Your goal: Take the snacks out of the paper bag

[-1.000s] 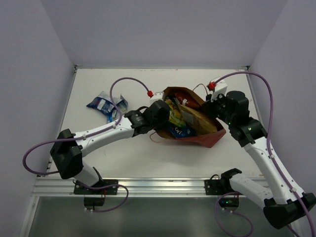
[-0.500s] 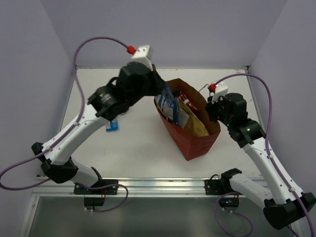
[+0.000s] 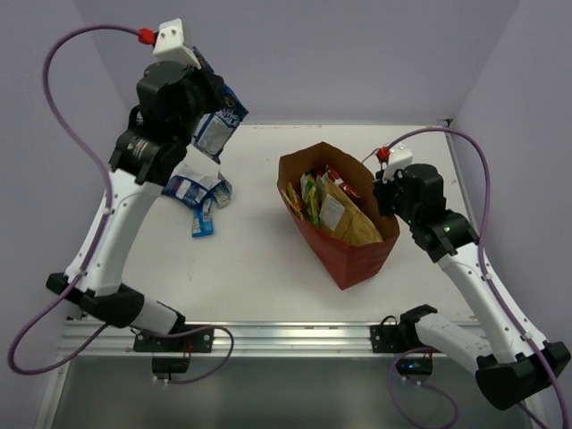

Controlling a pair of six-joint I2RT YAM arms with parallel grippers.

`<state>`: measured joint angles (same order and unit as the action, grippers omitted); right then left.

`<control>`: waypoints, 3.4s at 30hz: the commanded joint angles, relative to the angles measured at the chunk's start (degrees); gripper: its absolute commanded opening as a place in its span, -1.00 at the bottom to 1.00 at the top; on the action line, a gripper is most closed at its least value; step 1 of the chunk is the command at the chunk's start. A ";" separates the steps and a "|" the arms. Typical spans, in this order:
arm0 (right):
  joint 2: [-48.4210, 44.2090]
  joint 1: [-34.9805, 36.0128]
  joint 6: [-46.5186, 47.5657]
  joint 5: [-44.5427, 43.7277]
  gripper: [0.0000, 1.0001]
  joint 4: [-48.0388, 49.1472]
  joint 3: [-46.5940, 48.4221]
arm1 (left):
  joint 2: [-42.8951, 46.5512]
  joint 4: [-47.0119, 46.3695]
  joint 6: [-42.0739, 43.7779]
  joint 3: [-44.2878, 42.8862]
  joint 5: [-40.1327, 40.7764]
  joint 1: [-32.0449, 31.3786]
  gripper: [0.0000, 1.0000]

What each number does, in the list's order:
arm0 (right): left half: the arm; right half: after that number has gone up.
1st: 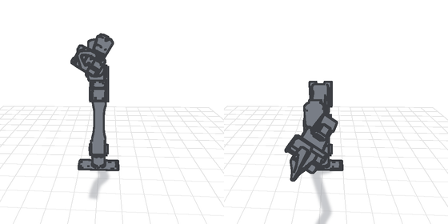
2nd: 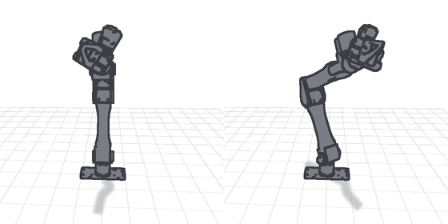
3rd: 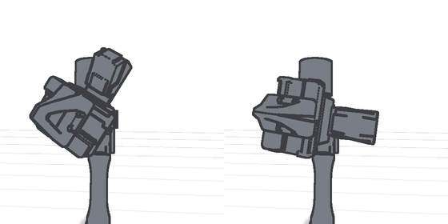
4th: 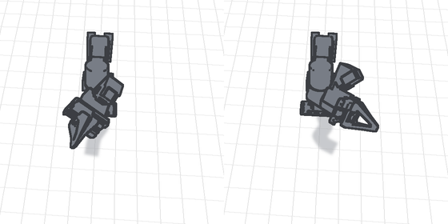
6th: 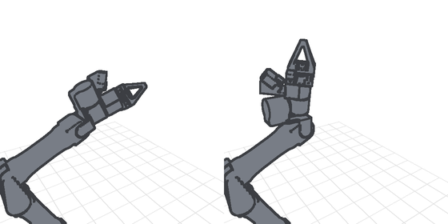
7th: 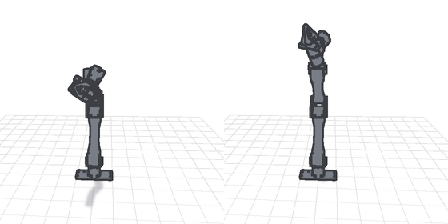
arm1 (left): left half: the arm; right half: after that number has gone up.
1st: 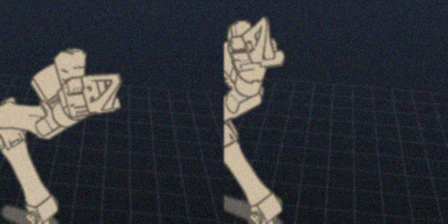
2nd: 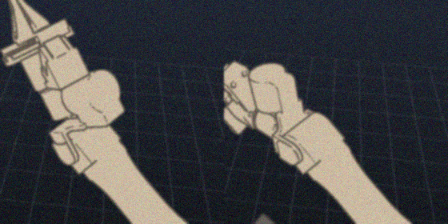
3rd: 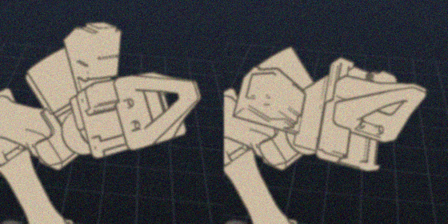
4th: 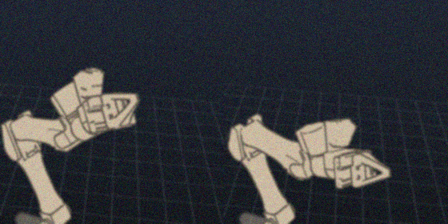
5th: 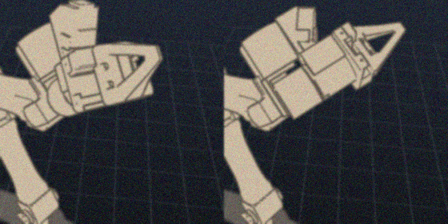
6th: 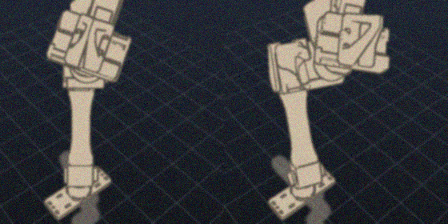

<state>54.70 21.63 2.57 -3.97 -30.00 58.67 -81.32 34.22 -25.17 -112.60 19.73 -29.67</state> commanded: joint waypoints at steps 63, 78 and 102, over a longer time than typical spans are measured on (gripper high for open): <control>-0.03 1.14 3.94 -2.36 -1.00 6.71 5.49 | -19.49 -10.57 -10.17 30.68 3.47 -26.49 0.18; -0.38 1.14 3.76 -12.19 -1.00 6.71 1.97 | -2.01 2.07 -1.29 4.96 0.04 -25.88 -1.00; 0.23 1.14 3.85 -9.31 -1.00 4.95 3.11 | 10.73 -33.22 -2.07 55.97 -12.25 5.50 -1.00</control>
<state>55.37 22.61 6.48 -14.85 -27.40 60.16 -75.81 16.14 -24.84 -60.64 11.31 -24.73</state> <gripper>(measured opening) 0.025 0.018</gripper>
